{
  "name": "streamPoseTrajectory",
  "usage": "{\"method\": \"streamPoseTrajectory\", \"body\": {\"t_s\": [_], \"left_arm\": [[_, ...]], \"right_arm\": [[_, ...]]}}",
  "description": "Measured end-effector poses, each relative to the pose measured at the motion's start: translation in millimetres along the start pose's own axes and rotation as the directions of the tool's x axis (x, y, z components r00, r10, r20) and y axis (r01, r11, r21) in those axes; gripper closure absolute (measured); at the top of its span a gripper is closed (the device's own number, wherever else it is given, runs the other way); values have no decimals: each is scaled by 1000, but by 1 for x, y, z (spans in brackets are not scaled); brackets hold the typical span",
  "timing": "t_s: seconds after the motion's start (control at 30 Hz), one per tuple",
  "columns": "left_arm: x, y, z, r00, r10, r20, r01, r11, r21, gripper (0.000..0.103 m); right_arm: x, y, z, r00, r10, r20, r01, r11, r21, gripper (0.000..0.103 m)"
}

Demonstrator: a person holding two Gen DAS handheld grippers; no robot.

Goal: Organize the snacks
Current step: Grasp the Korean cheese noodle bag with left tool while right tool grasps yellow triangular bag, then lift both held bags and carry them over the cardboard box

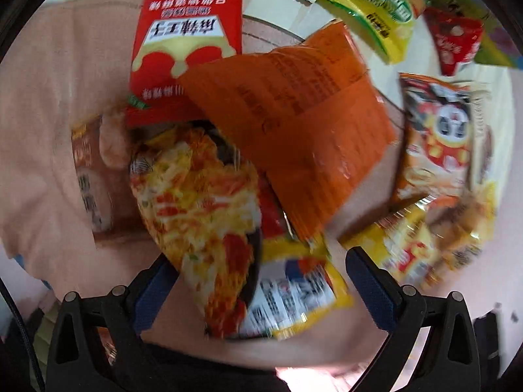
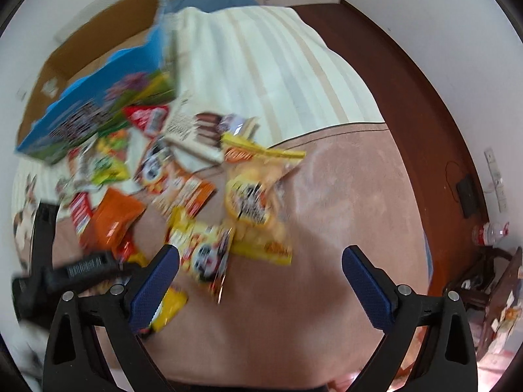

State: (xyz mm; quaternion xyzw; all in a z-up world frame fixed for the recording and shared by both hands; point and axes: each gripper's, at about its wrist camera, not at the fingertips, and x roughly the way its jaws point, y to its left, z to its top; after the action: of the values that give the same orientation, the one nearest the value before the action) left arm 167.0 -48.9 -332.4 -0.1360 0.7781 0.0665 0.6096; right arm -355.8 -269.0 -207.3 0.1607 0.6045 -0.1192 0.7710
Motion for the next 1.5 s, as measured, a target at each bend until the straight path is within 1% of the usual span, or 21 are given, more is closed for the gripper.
{"method": "streamPoseTrajectory", "body": {"t_s": [0.03, 0.07, 0.13, 0.17, 0.23, 0.3, 0.4, 0.47, 0.6, 0.67, 0.73, 0.8, 0.87, 0.97, 1.07, 1.17, 1.27, 1.3, 1.33, 1.43, 1.5], "left_arm": [[3, -3, -1, 999, 35, 31, -36, 999, 17, 12], [7, -6, -4, 997, 62, 54, -64, 997, 37, 12], [12, -10, -14, 992, 63, 105, -73, 994, 86, 14], [12, -11, -20, 989, 69, 134, -85, 989, 119, 14], [13, -19, -37, 977, 117, 180, -156, 963, 221, 15], [16, -22, -49, 963, 157, 219, -221, 926, 307, 17], [22, -19, -62, 960, 179, 217, -253, 884, 392, 17], [27, -17, -63, 969, 171, 180, -231, 883, 409, 17], [44, 1, -53, 994, 85, 74, -105, 938, 330, 16], [51, 5, -50, 998, 49, 45, -60, 957, 284, 15], [57, 9, -49, 999, 27, 38, -36, 968, 250, 14], [75, 20, -40, 998, 27, 52, -38, 970, 241, 14], [94, 22, -35, 997, 35, 67, -50, 971, 233, 13], [90, 22, -43, 996, 39, 82, -57, 974, 221, 14], [55, 11, -59, 992, 55, 110, -80, 968, 237, 15], [44, 11, -79, 988, 78, 134, -112, 955, 275, 19], [46, 11, -82, 988, 83, 126, -118, 946, 300, 18], [49, 13, -78, 989, 77, 124, -111, 948, 298, 17], [53, 14, -72, 991, 67, 114, -98, 952, 291, 16], [61, 16, -55, 996, 36, 84, -56, 966, 252, 15], [65, 17, -54, 996, 21, 85, -40, 972, 230, 15]], "right_arm": [[8, 0, 6, 1000, 3, -1, -3, 1000, 9, 3], [17, 0, 12, 1000, -5, 0, 5, 1000, 13, 4], [38, 3, 23, 999, -37, -15, 37, 999, 12, 10], [48, 3, 27, 998, -50, -26, 50, 999, 16, 17], [69, 3, 34, 997, -49, -63, 51, 998, 31, 21], [83, 4, 37, 996, -11, -87, 14, 999, 35, 34], [96, 10, 40, 993, -17, -117, 15, 1000, -20, 50], [96, 13, 41, 992, -17, -129, 8, 997, -73, 58], [89, 6, 35, 974, 20, -227, -53, 988, -142, 63], [82, 0, 33, 964, 26, -266, -73, 983, -169, 63], [73, -3, 27, 959, -2, -284, -65, 972, -227, 63], [64, -7, 19, 957, -30, -289, -56, 957, -285, 63], [61, -4, 9, 943, -46, -330, -70, 942, -329, 63], [62, 8, -17, 910, -65, -410, -113, 912, -394, 63], [76, 7, -39, 890, -93, -445, -110, 906, -409, 63], [86, 1, -42, 896, -85, -435, -91, 926, -367, 59], [86, -8, -40, 908, -35, -419, -94, 955, -283, 48], [84, -13, -40, 909, -28, -417, -92, 960, -264, 40], [83, -15, -39, 911, -22, -411, -88, 965, -246, 36], [73, -27, -45, 928, -35, -372, -55, 972, -228, 34], [64, -26, -53, 941, -35, -336, -42, 975, -218, 32]]}}
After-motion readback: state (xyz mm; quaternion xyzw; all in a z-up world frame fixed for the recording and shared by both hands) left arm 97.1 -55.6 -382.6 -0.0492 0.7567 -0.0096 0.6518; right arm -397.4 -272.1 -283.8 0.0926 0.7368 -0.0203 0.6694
